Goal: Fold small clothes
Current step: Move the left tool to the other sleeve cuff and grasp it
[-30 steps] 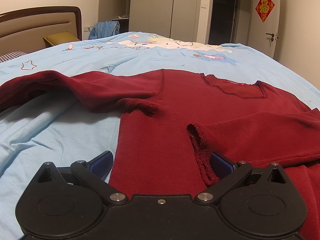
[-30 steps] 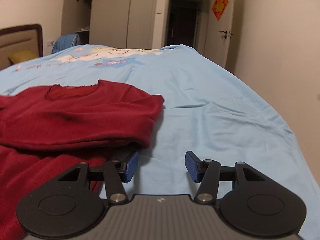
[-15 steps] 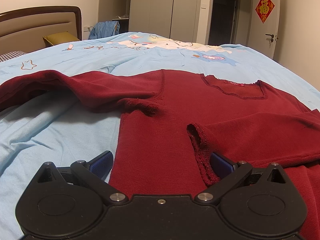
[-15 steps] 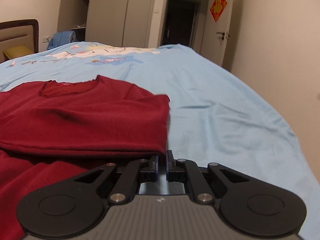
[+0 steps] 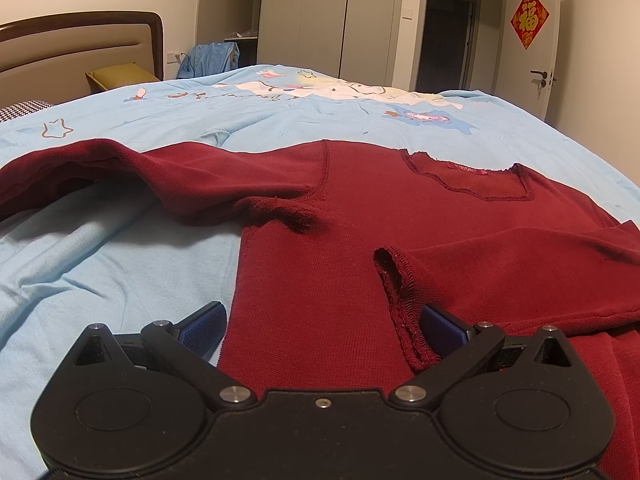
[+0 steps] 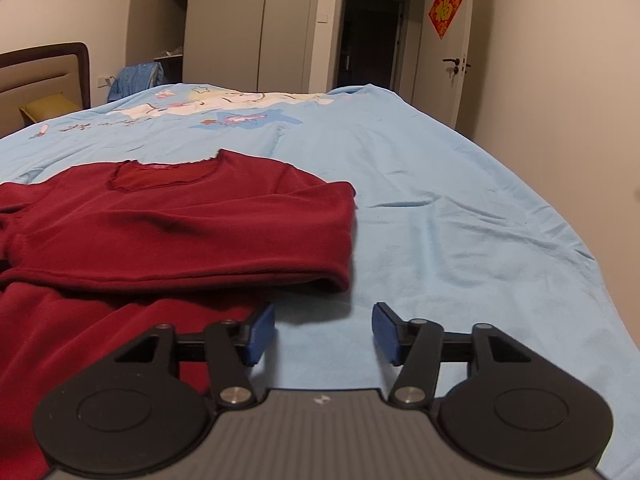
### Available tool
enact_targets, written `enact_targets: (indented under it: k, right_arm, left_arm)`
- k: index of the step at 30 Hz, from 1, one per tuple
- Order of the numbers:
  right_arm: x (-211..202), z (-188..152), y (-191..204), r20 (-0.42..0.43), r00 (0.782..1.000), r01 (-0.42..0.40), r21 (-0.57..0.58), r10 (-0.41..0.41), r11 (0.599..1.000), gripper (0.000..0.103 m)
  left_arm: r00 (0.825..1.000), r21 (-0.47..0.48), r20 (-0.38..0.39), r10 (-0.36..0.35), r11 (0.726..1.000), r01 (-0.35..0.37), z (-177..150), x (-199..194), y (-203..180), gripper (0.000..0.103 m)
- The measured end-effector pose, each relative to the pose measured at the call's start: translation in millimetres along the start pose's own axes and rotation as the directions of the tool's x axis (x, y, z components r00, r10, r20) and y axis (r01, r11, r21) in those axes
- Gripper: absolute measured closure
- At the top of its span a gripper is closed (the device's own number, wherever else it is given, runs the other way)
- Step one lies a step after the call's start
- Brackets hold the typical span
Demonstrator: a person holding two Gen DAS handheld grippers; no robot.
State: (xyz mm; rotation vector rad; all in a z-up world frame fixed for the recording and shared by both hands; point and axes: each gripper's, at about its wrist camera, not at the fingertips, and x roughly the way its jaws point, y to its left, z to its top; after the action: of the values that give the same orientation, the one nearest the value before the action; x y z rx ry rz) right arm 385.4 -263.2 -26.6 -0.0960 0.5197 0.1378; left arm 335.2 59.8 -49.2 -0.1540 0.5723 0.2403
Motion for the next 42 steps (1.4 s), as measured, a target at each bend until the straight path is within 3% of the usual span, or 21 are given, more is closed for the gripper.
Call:
enact_targets:
  k: [4, 7, 14, 19, 21, 24, 30, 34, 36, 38, 42]
  right_arm:
    - [-27.9, -3.0, 16.3, 0.021, 0.999, -0.034, 0.005, 0.034, 0.999, 0.013]
    - [-49.2, -7.0, 33.5, 0.050, 0.996, -0.079, -0.015, 0.080, 0.997, 0.003]
    - [-72.2, -18.2, 86.4, 0.047, 0.976, -0.210, -0.087, 0.214, 0.974, 0.000]
    - [-68.4, -29.1, 111.8, 0.005, 0.964, -0.266, -0.097, 0.267, 0.959, 0.000]
    - [-65.5, -34.7, 117.4, -0.020, 0.961, -0.275, -0.100, 0.274, 0.956, 0.000]
    - [-61.8, -43.7, 123.5, -0.046, 0.964, -0.266, -0.110, 0.262, 0.958, 0.000]
    - [-58.6, -49.8, 124.5, -0.050, 0.965, -0.260, -0.110, 0.256, 0.959, 0.000]
    - [-57.9, -51.8, 124.7, -0.050, 0.966, -0.257, -0.115, 0.253, 0.960, 0.000]
    - [-57.7, -52.4, 124.4, -0.050, 0.966, -0.257, -0.113, 0.253, 0.960, 0.000]
    - [-57.2, -52.6, 124.5, -0.051, 0.966, -0.258, -0.112, 0.254, 0.960, 0.000]
    - [-57.1, -52.7, 124.3, -0.050, 0.966, -0.258, -0.112, 0.254, 0.960, 0.000]
  left_arm:
    - [1.000, -0.021, -0.005, -0.025, 0.999, 0.025, 7.2, -5.7, 4.7, 0.001]
    - [0.999, -0.075, 0.027, -0.036, 0.996, 0.038, 19.2, -26.2, 15.7, 0.001]
    - [0.999, -0.171, 0.028, 0.026, 0.985, -0.021, 45.5, -57.0, 70.1, 0.001]
    - [0.995, -0.336, 0.005, 0.099, 0.937, -0.091, 54.3, -69.1, 146.3, 0.001]
    - [0.993, -0.437, 0.003, 0.118, 0.894, -0.105, 56.6, -73.2, 179.4, 0.001]
    - [0.994, -0.586, 0.013, 0.106, 0.806, -0.079, 56.1, -74.9, 221.2, 0.001]
    - [0.998, -0.820, 0.030, 0.046, 0.572, -0.001, 44.1, -61.3, 270.4, 0.001]
    - [0.995, -0.895, 0.055, 0.079, 0.446, 0.014, 38.7, -56.6, 282.2, 0.001]
    - [0.990, -0.922, 0.044, 0.133, 0.387, -0.011, 36.2, -56.9, 287.2, 0.006]
    - [0.984, -0.940, 0.017, 0.178, 0.339, -0.045, 35.3, -55.2, 292.5, 0.018]
    - [0.975, -0.957, -0.012, 0.222, 0.282, -0.075, 37.3, -50.0, 300.9, 0.043]
